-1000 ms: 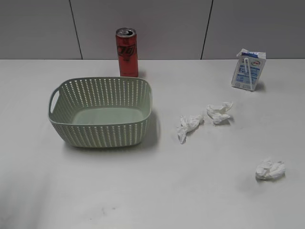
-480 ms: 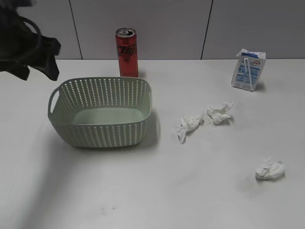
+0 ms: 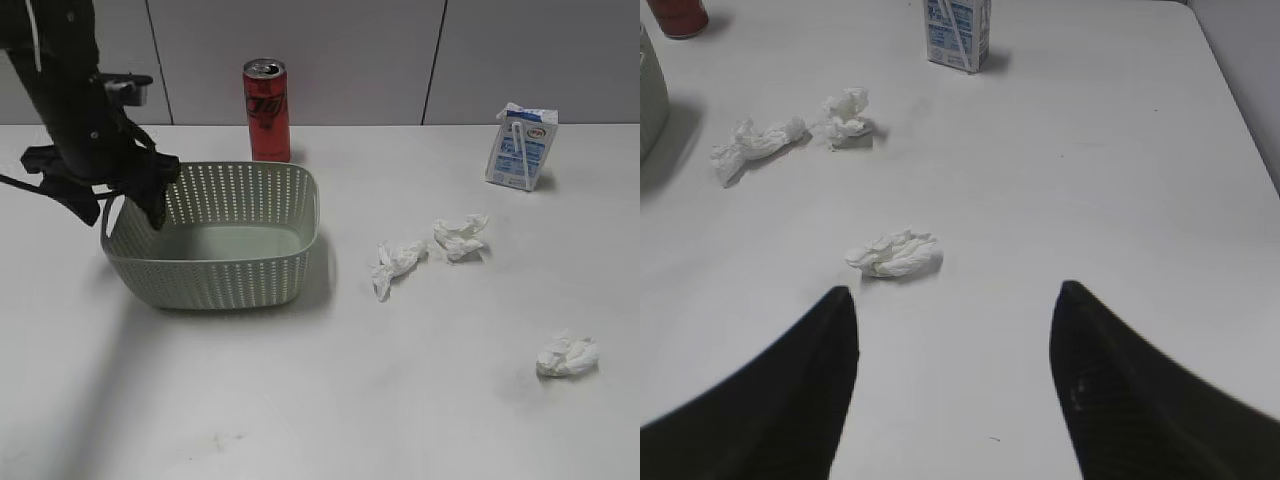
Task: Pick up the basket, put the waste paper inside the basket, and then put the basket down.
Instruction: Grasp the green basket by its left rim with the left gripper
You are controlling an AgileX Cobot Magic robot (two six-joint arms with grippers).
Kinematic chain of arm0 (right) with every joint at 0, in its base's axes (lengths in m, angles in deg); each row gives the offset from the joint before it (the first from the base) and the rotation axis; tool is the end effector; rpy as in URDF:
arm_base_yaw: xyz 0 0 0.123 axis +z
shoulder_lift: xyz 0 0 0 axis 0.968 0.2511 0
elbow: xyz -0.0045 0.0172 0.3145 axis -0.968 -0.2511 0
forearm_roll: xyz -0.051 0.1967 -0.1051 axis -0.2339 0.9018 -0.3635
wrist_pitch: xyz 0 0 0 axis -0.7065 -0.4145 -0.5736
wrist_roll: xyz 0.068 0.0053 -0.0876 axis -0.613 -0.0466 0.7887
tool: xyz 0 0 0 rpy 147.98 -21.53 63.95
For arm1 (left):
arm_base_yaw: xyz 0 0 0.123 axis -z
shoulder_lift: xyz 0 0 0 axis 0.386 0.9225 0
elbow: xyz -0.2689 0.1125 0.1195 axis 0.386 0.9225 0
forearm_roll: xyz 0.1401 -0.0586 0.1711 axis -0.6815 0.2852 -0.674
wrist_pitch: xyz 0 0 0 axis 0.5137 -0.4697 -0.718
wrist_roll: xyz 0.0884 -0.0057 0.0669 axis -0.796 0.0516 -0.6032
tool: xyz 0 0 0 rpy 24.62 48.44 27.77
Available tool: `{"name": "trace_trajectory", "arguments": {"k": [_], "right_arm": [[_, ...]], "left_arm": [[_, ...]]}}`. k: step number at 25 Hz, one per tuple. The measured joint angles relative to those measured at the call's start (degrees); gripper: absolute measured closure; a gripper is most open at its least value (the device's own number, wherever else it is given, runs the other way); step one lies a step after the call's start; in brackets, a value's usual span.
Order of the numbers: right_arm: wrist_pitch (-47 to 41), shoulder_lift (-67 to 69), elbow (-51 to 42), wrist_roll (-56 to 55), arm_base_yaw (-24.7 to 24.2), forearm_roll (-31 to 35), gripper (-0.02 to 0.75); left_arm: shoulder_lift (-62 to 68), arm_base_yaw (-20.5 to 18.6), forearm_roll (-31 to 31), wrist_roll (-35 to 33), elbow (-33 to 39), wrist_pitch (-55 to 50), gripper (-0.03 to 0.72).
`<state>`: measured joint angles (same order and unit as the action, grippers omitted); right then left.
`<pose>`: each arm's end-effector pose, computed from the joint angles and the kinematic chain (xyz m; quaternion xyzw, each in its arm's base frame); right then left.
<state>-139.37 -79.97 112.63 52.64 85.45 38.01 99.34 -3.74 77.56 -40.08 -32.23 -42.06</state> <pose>-0.0372 -0.0066 0.2581 -0.0363 0.8479 0.0694 0.5243 0.3746 -0.1308 0.2079 0.1266 0.9896 -0.0220 0.0641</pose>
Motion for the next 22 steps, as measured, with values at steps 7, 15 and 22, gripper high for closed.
{"name": "trace_trajectory", "arguments": {"k": [7, 15, 22], "right_arm": [[0.00, 0.00, 0.00, 0.00, 0.00, 0.00, 0.277], [0.00, 0.00, 0.00, 0.00, 0.00, 0.00, 0.277], [0.00, 0.00, 0.00, 0.00, 0.00, 0.00, 0.277]], "left_arm": [[4.06, 0.00, 2.82, 0.00, -0.10, 1.57, 0.221], [4.06, 0.00, 3.17, 0.00, -0.21, 1.41, 0.557], [3.34, -0.44, 5.48, 0.19, -0.27, -0.61, 0.683]]}}
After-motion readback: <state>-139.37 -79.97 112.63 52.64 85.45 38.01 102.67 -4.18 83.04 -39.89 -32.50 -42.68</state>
